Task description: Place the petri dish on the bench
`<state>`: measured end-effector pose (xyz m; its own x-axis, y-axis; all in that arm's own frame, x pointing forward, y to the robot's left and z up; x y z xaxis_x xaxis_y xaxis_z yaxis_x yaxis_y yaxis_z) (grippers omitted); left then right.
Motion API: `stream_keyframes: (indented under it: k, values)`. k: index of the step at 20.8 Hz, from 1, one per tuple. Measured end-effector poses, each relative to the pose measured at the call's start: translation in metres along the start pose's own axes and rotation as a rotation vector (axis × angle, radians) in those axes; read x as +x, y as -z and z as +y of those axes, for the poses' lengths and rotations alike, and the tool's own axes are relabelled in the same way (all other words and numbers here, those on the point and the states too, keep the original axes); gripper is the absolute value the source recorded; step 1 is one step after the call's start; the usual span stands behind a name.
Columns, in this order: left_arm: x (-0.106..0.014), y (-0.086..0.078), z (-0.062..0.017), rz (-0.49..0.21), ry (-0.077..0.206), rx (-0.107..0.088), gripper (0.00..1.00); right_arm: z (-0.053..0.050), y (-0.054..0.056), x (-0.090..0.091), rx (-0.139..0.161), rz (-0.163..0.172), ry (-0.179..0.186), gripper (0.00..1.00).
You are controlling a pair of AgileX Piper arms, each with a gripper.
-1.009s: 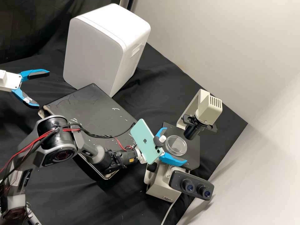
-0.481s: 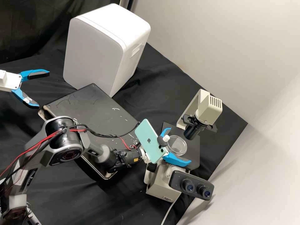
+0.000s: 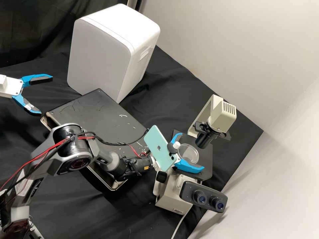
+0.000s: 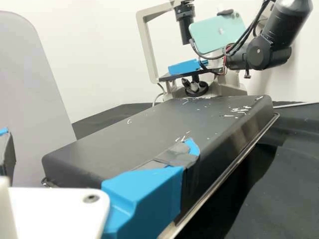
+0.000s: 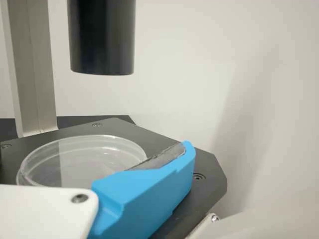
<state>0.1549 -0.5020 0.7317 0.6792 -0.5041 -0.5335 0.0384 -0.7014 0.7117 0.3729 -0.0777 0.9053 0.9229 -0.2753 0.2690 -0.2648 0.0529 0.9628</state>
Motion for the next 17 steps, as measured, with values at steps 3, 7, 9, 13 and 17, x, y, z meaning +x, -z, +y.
stream_keyframes:
  k: [3,7,9,13,17]
  values:
    - [0.0000,0.0000,0.0000,0.000,0.000,0.000,1.00,-0.0012,-0.0009,0.0002,0.003,-0.005,0.001,1.00]
    - [0.0007,0.0004,-0.0020,0.000,0.010,-0.005,1.00,-0.0015,-0.0011,0.0003,0.003,-0.005,0.002,1.00]
    - [0.0007,0.0004,-0.0020,0.000,0.010,-0.005,1.00,-0.0021,-0.0005,0.0003,0.003,-0.005,0.002,1.00]
    - [0.0007,0.0004,-0.0020,0.000,0.010,-0.005,1.00,-0.0028,0.0001,0.0002,0.006,-0.010,-0.002,1.00]
    - [0.0007,0.0004,-0.0020,0.000,0.010,-0.005,1.00,-0.0030,0.0004,0.0001,0.004,-0.013,-0.004,1.00]
